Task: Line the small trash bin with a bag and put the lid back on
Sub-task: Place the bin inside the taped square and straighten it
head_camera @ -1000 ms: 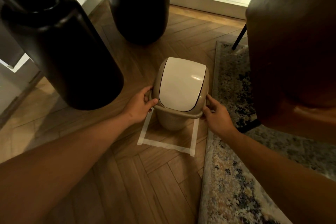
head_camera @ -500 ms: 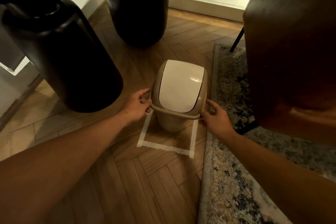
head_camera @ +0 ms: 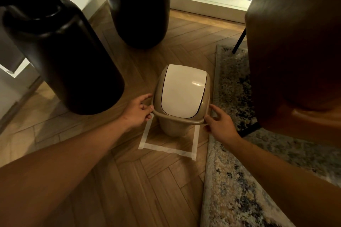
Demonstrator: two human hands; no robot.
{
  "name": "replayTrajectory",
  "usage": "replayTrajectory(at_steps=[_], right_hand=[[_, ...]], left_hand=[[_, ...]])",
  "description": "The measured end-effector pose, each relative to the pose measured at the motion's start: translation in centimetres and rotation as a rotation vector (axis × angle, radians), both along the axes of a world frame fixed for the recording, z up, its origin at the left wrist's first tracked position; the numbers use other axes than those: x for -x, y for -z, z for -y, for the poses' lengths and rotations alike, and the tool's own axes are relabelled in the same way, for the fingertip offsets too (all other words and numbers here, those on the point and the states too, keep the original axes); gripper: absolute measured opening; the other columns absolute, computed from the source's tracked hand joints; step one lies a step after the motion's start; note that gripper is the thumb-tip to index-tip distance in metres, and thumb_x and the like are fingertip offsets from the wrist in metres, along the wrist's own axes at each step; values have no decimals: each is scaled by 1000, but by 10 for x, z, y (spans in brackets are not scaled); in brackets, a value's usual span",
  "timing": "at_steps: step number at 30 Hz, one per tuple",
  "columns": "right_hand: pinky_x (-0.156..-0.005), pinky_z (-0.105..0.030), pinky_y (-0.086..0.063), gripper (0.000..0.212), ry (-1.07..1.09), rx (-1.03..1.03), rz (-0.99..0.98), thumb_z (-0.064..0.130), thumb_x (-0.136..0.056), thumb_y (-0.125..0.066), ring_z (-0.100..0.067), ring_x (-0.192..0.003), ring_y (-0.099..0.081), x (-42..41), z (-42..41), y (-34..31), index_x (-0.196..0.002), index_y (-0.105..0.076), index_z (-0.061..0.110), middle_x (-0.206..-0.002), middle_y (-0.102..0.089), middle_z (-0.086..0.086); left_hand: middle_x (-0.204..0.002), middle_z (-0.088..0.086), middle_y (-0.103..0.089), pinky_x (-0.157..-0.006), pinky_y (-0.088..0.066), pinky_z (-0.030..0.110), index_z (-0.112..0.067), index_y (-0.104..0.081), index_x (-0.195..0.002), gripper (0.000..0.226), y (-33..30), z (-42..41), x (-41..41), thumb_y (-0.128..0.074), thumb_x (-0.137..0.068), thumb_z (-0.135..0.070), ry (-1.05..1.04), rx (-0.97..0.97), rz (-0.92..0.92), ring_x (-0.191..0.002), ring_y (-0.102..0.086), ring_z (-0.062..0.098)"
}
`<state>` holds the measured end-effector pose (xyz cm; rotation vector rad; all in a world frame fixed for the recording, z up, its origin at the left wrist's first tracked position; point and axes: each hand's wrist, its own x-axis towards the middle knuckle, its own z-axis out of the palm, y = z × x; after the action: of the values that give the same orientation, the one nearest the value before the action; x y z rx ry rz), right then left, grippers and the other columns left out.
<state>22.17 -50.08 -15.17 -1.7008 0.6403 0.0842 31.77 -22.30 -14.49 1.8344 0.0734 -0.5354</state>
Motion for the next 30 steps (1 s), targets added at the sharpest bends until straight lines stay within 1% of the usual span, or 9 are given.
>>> replayTrajectory(at_steps=[3, 5, 7, 9, 11, 13, 16, 23, 30], right_hand=[[-57, -25, -59, 55, -14, 9, 6, 17, -104, -63, -9, -64, -70, 3, -3, -3, -156, -47, 26, -103, -76, -16], [-81, -32, -62, 54, -36, 132, 28, 25, -106, -59, -17, -99, -73, 5, -7, -5, -159, -44, 24, -119, -72, -11], [-109, -37, -46, 62, -82, 308, 107, 41, -106, -55, -17, -135, -52, 8, -9, -5, -163, -34, 27, -151, -52, -8], [-118, -35, -27, 83, -222, 481, 210, 56, -99, -59, -8, -152, -22, 8, -12, -7, -166, -18, 31, -171, -21, 1], [-120, -32, -11, 111, -360, 573, 259, 63, -88, -69, 6, -153, 7, 5, -15, -7, -167, 1, 33, -176, 1, 8], [-117, -29, -7, 127, -416, 582, 275, 60, -80, -79, 15, -148, 21, 2, -17, -5, -164, 13, 38, -175, 12, 9], [-115, -34, -23, 135, -452, 635, 259, 46, -80, -86, -6, -158, 7, -1, -16, 0, -162, 21, 39, -173, 21, 8], [-114, -45, -33, 132, -478, 694, 271, 40, -84, -84, -19, -156, -14, 1, -13, 6, -160, 24, 44, -172, 26, 7], [-114, -48, -37, 130, -477, 686, 266, 40, -84, -84, -4, -144, -12, 2, -14, 2, -162, 20, 42, -173, 23, 5]], left_hand=[[-81, 10, -67, -54, -54, 18, -23, -41, -152, 58, 4, -3, -1, -58, -99, -7, 9, -20, 16, -67, -62, 15], [-96, 8, -68, -65, -56, 21, -25, -42, -152, 58, 8, -3, -2, -61, -99, -14, 34, -121, 94, -85, -66, 18], [-132, 7, -58, -87, -51, 26, -31, -38, -153, 61, 11, -4, -3, -64, -97, -27, 72, -304, 250, -117, -58, 17], [-158, 3, -33, -106, -41, 36, -40, -23, -156, 77, 11, -5, -5, -66, -92, -44, 121, -401, 404, -139, -39, 17], [-167, -8, -14, -114, -20, 40, -46, -6, -157, 98, 6, -4, -9, -70, -84, -55, 235, -403, 518, -146, -18, 10], [-169, -12, -3, -119, -11, 38, -44, 6, -158, 114, 1, 0, -12, -76, -79, -54, 373, -418, 572, -149, -6, 6], [-169, -11, 3, -121, -8, 27, -36, 10, -159, 121, 2, 5, -12, -81, -80, -44, 456, -452, 618, -149, 3, -1], [-170, -10, 2, -119, -6, 23, -32, 9, -161, 121, 3, 4, -11, -81, -81, -40, 466, -452, 634, -148, 4, -2], [-170, -8, 0, -121, -11, 30, -33, 7, -160, 122, 2, 4, -12, -82, -79, -41, 463, -453, 643, -153, -3, 7]])
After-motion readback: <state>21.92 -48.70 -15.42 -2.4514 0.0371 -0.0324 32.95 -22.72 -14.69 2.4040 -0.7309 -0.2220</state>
